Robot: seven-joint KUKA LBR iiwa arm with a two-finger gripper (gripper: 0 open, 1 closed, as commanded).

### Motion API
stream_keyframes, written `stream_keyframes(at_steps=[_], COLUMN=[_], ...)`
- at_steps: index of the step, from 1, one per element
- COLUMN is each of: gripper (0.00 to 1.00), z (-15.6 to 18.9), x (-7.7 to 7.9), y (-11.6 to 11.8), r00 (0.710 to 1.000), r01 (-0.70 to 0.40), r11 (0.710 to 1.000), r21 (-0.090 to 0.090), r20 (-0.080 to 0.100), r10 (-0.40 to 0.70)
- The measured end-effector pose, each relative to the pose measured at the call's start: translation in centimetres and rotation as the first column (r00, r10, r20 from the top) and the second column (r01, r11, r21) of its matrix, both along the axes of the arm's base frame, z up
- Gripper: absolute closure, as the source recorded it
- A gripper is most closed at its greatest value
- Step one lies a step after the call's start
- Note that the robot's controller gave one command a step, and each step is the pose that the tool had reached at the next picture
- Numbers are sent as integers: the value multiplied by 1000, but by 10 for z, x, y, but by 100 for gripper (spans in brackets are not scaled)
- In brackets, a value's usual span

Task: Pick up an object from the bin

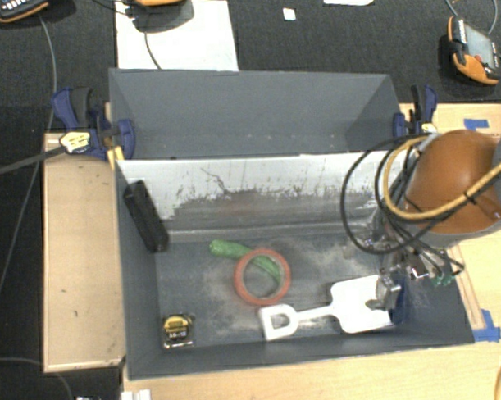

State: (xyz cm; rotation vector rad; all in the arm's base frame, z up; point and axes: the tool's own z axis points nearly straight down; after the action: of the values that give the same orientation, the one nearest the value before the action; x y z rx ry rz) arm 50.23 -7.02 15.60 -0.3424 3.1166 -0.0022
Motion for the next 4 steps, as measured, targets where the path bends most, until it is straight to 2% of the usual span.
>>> stream_keyframes(at_steps=[1,2,3,4], gripper=[0,0,0,100], z=[4,-25,-85,-84], x=[-7,-24,-24,-23], y=[18,39,28,13], r00=[973,925,772,719], r01=[-229,-379,-635,-695], r11=[973,925,772,719], r21=[-3,1,-11,-9], r20=[5,-3,8,9], r10=[229,379,636,695])
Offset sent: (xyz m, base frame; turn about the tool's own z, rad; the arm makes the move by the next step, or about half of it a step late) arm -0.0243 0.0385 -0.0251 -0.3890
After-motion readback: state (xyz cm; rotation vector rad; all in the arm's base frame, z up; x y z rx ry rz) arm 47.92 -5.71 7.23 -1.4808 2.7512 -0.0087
